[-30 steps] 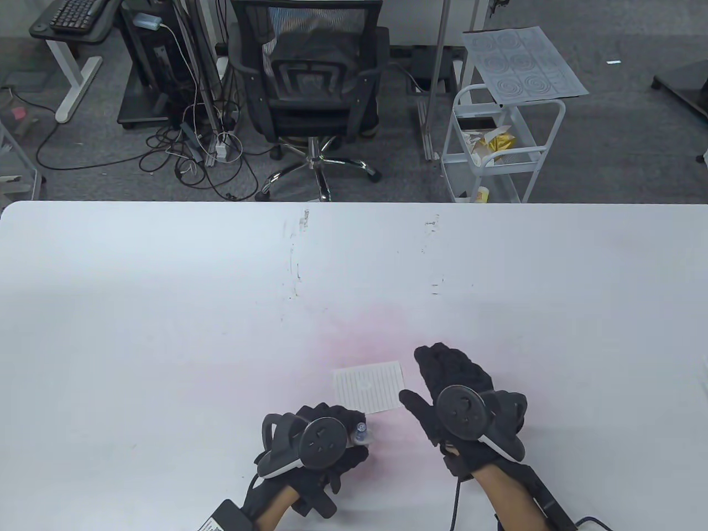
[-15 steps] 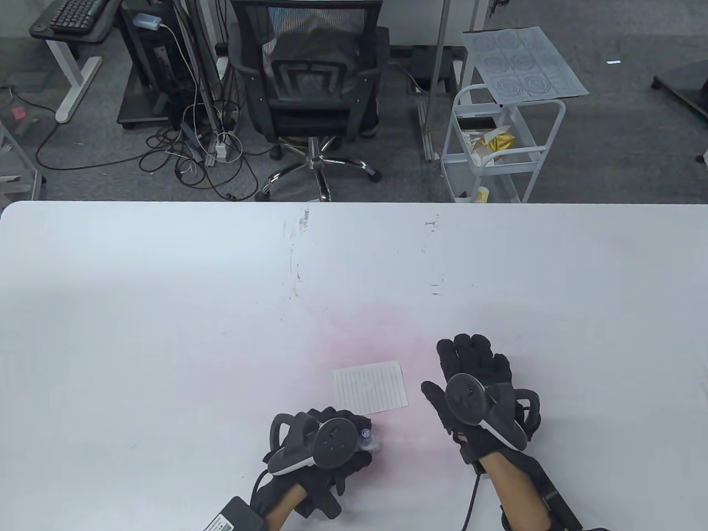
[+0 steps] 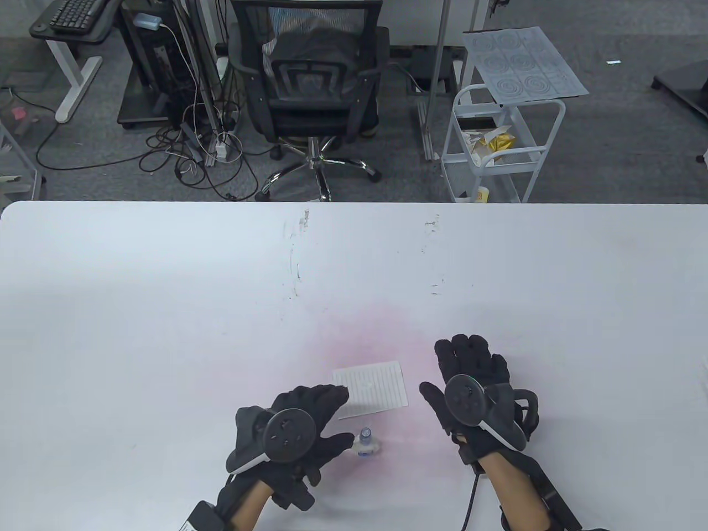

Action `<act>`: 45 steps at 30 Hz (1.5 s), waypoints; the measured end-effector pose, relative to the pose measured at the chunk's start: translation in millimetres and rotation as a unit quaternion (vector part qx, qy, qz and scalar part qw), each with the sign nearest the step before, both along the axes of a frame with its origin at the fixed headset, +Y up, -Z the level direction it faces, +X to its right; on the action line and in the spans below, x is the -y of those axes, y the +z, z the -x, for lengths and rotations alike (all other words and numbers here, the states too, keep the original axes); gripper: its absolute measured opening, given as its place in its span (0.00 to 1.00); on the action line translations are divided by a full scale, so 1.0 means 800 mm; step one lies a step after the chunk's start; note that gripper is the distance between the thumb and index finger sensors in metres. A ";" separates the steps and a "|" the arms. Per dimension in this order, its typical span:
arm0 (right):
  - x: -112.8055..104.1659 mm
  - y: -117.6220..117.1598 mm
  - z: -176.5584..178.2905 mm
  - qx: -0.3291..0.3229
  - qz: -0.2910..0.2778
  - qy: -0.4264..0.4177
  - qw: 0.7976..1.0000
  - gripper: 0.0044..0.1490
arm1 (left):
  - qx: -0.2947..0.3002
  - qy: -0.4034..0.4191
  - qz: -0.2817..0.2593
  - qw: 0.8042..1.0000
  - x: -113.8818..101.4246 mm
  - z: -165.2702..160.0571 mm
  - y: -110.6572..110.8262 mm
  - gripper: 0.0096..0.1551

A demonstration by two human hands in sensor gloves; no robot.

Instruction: Brush correction fluid to cover black text

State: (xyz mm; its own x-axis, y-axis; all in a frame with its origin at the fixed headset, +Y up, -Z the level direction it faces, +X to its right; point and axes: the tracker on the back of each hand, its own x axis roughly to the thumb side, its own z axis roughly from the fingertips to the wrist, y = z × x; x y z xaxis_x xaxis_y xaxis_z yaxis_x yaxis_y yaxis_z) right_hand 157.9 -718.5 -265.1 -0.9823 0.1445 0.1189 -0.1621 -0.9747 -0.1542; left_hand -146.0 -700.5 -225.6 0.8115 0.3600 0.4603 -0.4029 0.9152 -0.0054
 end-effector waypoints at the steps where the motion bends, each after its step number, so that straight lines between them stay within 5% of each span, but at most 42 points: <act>1: 0.000 0.000 0.000 0.000 0.000 0.000 1.000 0.50 | -0.008 0.006 -0.004 1.000 -0.002 0.006 -0.001 0.44; 7: 0.002 -0.001 0.000 0.001 0.005 0.005 1.000 0.50 | -0.094 -0.022 -0.041 0.995 0.002 0.029 -0.009 0.47; 17: 0.022 -0.006 -0.001 0.019 0.054 0.068 0.996 0.49 | -0.177 -0.160 -0.022 0.971 0.039 0.034 -0.028 0.50; 45: 0.032 -0.008 0.000 0.008 0.089 0.076 0.993 0.49 | -0.184 -0.206 -0.005 0.961 0.048 0.031 -0.028 0.50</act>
